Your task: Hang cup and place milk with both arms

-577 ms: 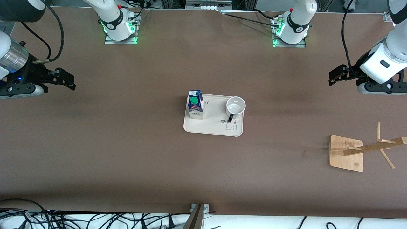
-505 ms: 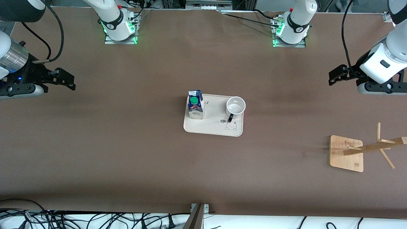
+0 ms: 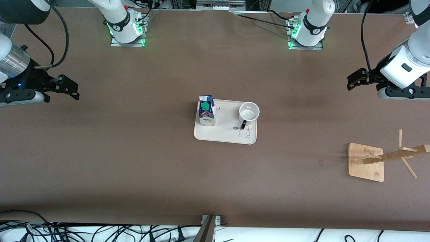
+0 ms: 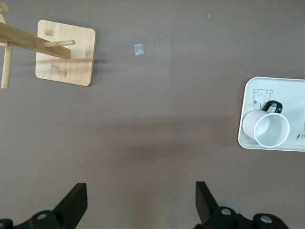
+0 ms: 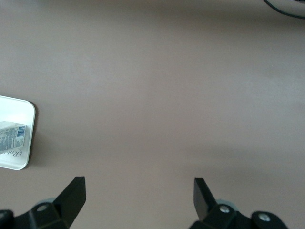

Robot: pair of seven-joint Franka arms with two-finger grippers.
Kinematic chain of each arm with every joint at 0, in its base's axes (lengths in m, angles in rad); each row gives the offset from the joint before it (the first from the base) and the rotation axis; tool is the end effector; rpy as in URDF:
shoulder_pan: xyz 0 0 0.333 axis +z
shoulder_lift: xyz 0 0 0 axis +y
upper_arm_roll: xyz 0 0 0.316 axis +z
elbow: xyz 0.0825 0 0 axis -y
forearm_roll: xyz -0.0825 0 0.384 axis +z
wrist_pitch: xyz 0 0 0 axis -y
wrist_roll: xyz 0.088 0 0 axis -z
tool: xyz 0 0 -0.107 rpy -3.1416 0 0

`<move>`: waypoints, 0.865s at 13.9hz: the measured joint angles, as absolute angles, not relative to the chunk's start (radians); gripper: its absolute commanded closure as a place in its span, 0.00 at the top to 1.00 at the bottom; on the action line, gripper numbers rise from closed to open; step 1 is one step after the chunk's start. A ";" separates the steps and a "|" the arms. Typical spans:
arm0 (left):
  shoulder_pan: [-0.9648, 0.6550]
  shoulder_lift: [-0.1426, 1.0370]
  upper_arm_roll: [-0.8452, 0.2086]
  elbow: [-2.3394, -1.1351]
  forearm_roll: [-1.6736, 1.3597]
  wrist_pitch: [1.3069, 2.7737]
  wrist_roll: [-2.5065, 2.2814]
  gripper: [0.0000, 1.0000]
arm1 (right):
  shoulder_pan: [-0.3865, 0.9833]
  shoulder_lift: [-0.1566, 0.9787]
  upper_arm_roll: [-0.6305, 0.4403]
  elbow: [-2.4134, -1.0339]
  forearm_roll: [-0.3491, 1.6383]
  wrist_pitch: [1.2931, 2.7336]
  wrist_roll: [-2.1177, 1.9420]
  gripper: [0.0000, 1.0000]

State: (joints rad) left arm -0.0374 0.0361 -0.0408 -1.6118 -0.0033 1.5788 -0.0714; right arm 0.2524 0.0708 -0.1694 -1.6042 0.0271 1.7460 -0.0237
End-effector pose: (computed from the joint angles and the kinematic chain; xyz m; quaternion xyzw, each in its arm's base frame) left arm 0.5617 -0.0440 0.5857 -0.9994 0.0033 0.0346 0.0002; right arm 0.5878 0.0546 0.5846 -0.9980 -0.0518 -0.0358 0.0085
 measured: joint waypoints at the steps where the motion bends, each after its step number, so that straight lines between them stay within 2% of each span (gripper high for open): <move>1: -0.037 0.036 -0.041 -1.612 -0.003 1.579 -0.071 1.00 | 0.257 0.075 -0.168 -1.605 0.027 1.746 -0.024 1.00; 7: -0.037 0.037 -0.041 -1.611 -0.003 1.579 -0.071 1.00 | 0.357 0.240 -0.159 -1.609 0.028 1.759 -0.023 1.00; 12: -0.038 0.037 -0.041 -1.611 -0.003 1.579 -0.071 1.00 | 0.497 0.261 -0.142 -1.598 0.133 1.771 0.156 1.00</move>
State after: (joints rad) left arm -0.0377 0.0370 -0.0408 -1.6109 -0.0033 1.5788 -0.0714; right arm 0.4968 0.2612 -0.1423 -1.5977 0.1333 1.7708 0.1558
